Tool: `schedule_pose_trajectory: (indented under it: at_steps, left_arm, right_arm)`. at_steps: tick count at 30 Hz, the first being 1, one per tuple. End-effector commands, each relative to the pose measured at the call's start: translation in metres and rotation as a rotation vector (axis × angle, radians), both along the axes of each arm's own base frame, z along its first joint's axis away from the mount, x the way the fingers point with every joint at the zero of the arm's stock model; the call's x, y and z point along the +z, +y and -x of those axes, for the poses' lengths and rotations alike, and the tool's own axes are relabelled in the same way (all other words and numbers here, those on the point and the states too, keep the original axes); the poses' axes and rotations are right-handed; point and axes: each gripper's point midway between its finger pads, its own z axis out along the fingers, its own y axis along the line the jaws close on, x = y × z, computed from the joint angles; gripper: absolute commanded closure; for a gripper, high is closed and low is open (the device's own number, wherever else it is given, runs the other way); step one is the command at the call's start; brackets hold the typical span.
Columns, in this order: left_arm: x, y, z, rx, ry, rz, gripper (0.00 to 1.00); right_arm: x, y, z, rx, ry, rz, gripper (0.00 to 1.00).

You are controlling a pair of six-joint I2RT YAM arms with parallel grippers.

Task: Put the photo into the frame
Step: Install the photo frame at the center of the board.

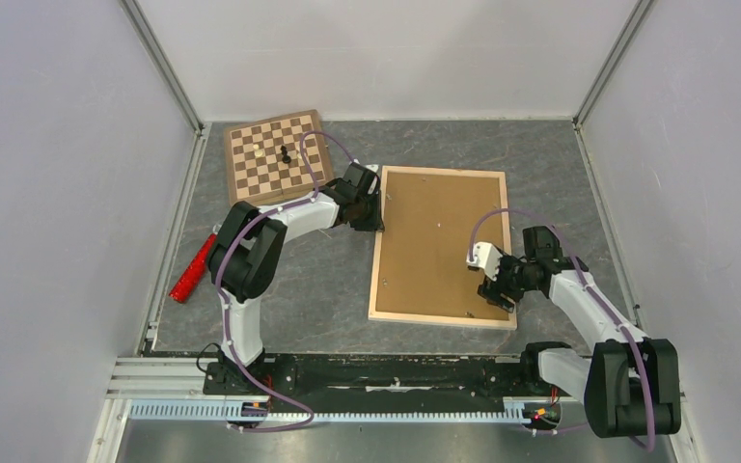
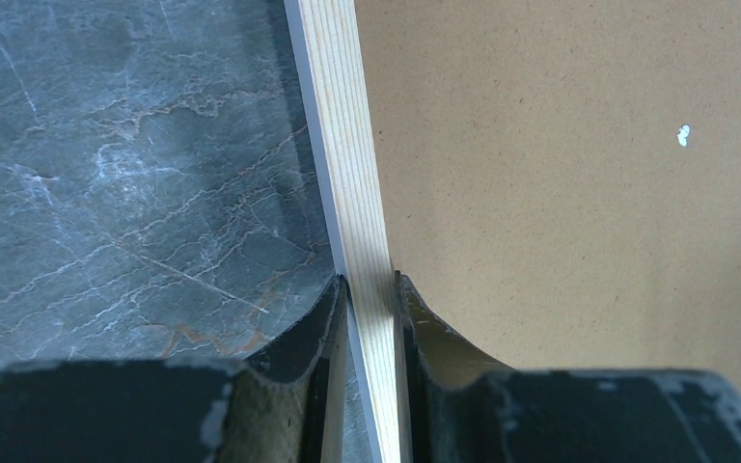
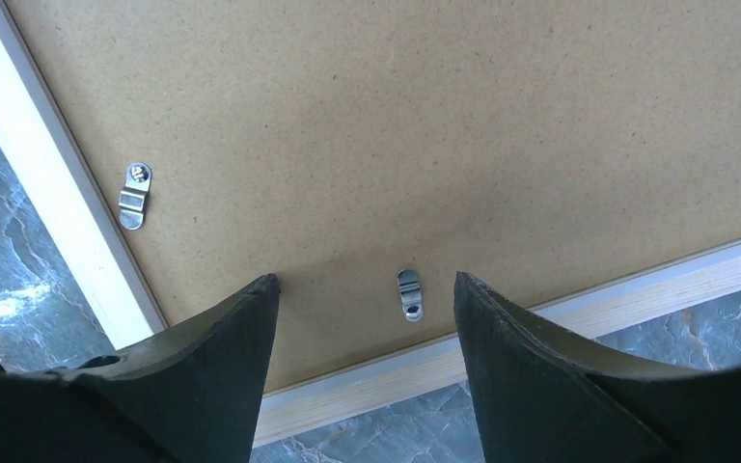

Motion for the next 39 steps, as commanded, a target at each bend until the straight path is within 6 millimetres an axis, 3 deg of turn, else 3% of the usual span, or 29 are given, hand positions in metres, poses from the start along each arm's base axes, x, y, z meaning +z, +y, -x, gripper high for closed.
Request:
schedule_pose_trajectory:
  at_steps: [1,5,11,14,18,24,30,34,39]
  left_arm:
    - [-0.019,-0.003,0.01,-0.073,0.037,-0.029,0.86]
    - [-0.018,0.0,0.009,-0.066,0.035,-0.029,0.85]
    - [-0.015,0.003,0.007,-0.059,0.033,-0.026,0.82]
    - [-0.012,0.002,0.006,-0.058,0.029,-0.021,0.77]
    - [-0.01,0.002,0.006,-0.061,0.027,-0.021,0.69]
    - [-0.009,-0.001,0.006,-0.07,0.037,-0.01,0.61]
    - [-0.008,-0.001,0.006,-0.076,0.04,-0.012,0.55]
    - [-0.004,0.001,0.004,-0.083,0.017,-0.026,0.53]
    - [0.005,0.004,-0.003,-0.091,-0.028,-0.045,0.5]
  right_arm:
    - [-0.005,-0.002,-0.008,-0.002,-0.013,0.019,0.3]
    - [0.022,0.004,-0.027,-0.046,-0.064,-0.029,0.3]
    - [0.089,0.01,-0.077,-0.228,-0.202,-0.139,0.27]
    - [0.115,0.001,-0.107,-0.379,-0.286,-0.176,0.27]
    - [0.131,-0.018,-0.142,-0.562,-0.377,-0.186,0.25]
    - [0.13,-0.037,-0.188,-0.744,-0.496,-0.22,0.23]
    - [0.101,-0.034,-0.226,-0.793,-0.455,-0.245,0.24]
    - [0.081,-0.025,-0.234,-0.782,-0.393,-0.265,0.24]
    - [0.08,-0.02,-0.233,-0.756,-0.394,-0.263,0.24]
